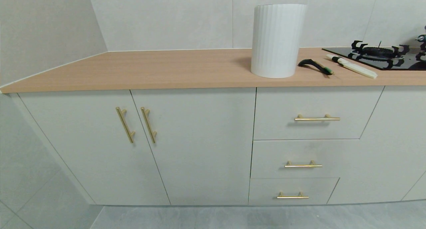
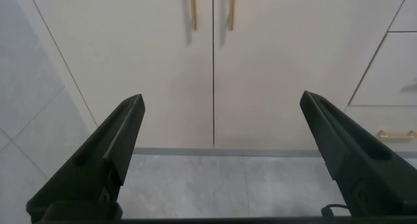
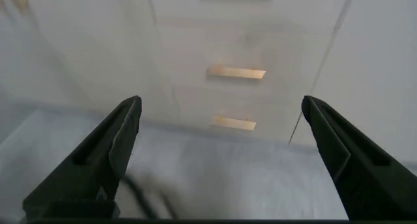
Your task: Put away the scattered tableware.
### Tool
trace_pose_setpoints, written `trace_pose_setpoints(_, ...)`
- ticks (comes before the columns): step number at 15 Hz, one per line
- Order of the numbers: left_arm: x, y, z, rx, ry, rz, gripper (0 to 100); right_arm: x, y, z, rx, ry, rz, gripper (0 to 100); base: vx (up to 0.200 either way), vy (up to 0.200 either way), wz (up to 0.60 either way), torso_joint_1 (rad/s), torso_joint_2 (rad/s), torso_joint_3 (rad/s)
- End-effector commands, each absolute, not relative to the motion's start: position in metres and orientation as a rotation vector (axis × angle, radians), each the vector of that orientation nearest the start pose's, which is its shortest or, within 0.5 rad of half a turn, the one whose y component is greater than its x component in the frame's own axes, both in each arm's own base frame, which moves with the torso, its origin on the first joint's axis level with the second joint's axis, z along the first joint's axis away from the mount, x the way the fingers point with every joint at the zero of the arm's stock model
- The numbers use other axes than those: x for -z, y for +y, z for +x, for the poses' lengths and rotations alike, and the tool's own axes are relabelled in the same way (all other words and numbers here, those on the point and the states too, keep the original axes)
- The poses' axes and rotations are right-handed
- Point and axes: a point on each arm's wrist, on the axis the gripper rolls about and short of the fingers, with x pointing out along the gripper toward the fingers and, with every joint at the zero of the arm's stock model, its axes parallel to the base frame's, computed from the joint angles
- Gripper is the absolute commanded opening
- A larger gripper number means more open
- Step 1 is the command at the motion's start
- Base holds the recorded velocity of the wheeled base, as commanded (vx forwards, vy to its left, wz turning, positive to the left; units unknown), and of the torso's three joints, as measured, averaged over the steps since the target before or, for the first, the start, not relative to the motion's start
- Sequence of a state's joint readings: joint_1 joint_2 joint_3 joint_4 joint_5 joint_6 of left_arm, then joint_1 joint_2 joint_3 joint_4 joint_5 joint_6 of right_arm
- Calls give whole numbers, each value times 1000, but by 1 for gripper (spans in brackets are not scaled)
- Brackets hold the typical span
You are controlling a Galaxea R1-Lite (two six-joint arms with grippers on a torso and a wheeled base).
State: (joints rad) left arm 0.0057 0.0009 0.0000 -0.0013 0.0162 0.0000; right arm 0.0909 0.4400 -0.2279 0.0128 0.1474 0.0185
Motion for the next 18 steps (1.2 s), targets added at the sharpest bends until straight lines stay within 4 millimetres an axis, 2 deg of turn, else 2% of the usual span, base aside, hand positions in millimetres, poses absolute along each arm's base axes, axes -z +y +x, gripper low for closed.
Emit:
trace_pose_setpoints(1, -76, 0, -23, -23, 0, 0, 100, -161, 18, 103, -288, 583, 26, 100, 0, 0, 0, 0, 0, 0)
trace_pose_setpoints(4, -76, 0, -23, -23, 0, 0, 100, -152, 27, 172, -285, 696, 23, 100, 0, 0, 0, 0, 0, 0)
trace_pose_setpoints(5, -76, 0, -23, -23, 0, -2, 100, -142, 31, 197, -283, 729, 25, 100, 0, 0, 0, 0, 0, 0)
trace_pose_setpoints(6, -76, 0, -23, -23, 0, 0, 100, -134, 33, 213, -281, 747, 25, 100, 0, 0, 0, 0, 0, 0)
trace_pose_setpoints(7, -76, 0, -23, -23, 0, 0, 100, -118, 37, 239, -278, 769, 26, 100, 0, 0, 0, 0, 0, 0)
trace_pose_setpoints(10, -76, 0, -23, -23, 0, 0, 100, -87, 41, 294, -250, 758, 27, 100, 0, 0, 0, 0, 0, 0)
trace_pose_setpoints(13, -76, 0, -23, -23, 0, -2, 100, -66, 39, 316, -235, 799, 29, 100, 0, 0, 0, 0, 0, 0)
trace_pose_setpoints(17, -76, 0, -23, -21, 0, -2, 100, -23, 35, 341, -117, 721, -1, 100, 0, 0, 0, 0, 0, 0)
trace_pose_setpoints(18, -76, 0, -23, -23, 0, 0, 100, -18, 35, 343, -109, 702, -3, 100, 0, 0, 0, 0, 0, 0)
